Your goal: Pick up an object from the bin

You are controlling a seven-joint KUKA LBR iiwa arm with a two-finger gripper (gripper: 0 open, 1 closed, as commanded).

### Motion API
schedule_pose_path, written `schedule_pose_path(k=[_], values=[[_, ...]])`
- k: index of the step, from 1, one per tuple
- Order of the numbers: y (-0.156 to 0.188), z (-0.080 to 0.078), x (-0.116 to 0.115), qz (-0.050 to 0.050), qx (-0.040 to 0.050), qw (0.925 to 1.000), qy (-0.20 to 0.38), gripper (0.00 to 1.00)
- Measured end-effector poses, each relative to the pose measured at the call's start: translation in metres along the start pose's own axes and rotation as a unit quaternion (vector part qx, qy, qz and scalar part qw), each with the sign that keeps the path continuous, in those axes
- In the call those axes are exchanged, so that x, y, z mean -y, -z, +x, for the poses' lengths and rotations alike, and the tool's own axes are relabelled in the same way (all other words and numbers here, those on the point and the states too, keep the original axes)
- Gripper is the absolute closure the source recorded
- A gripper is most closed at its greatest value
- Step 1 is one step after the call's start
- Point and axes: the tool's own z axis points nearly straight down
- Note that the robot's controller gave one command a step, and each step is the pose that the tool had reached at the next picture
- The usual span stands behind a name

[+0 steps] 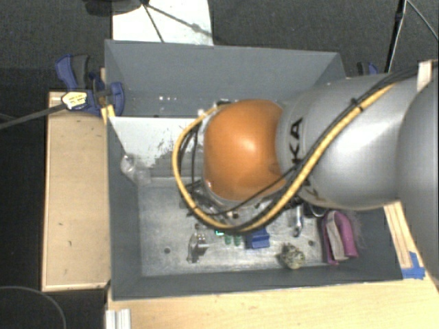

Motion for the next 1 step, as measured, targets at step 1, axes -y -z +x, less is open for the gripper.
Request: schedule_pose_path(k=[1], values=[[-0.0891,-0.0176,0.1126,0.002,0.0010,0.9939,0.110,0.00]])
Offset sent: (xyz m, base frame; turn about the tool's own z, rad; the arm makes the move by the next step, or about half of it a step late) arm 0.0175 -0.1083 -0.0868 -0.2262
